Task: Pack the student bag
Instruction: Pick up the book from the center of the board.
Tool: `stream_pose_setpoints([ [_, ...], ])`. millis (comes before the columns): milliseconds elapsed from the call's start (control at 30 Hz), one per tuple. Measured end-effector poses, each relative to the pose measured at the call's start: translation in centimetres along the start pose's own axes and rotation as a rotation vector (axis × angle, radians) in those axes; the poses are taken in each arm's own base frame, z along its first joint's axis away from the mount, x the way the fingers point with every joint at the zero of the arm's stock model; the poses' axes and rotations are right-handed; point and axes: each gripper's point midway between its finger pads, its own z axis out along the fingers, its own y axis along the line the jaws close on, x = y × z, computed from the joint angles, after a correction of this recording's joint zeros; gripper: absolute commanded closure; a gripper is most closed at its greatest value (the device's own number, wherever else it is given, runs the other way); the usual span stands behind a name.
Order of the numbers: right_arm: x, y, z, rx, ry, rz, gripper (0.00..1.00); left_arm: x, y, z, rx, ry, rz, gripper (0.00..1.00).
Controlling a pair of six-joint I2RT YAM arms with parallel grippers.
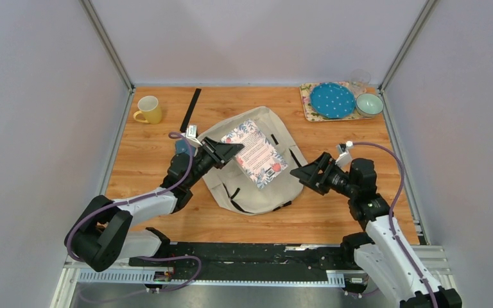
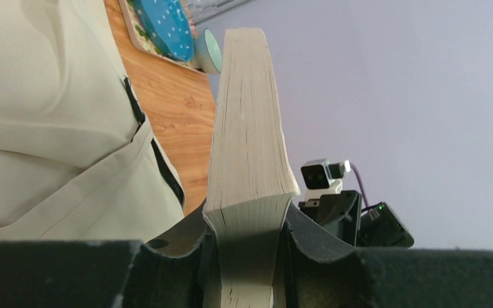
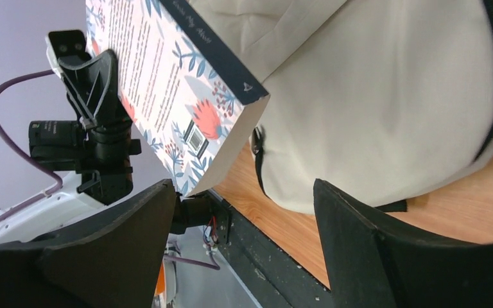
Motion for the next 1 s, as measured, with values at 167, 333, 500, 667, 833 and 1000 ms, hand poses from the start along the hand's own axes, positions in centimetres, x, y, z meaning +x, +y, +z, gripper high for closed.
stream_pose_setpoints([
  [167,1.1,2.2,1.6,-0.082,0.012,0.002,0.18,-1.0,-0.4,0.2,0.005,-0.056,-0.041,1.00],
  [333,1.5,3.6,3.5,-0.122,0.015,0.015,0.18,-1.8,-0.7,0.0,0.018,-0.102,-0.079,1.00],
  [500,1.2,3.5,5.6,-0.136,0.009,0.068,0.18,-2.1,-1.4,-0.1,0.046,-0.119,-0.116,1.00],
  [667,1.6,4.1,7.5,-0.159,0.034,0.089,0.18,-2.4,-1.8,0.0,0.079,-0.132,-0.144,1.00],
  [833,1.7,6.3,8.6,-0.255,0.040,0.106,0.31,-1.9,-1.4,0.0,0.080,-0.124,-0.165,1.00],
  [1000,2.2,7.8,9.0,-0.316,0.047,0.128,0.82,-1.8,-1.1,-0.3,0.077,-0.126,-0.173,1.00],
])
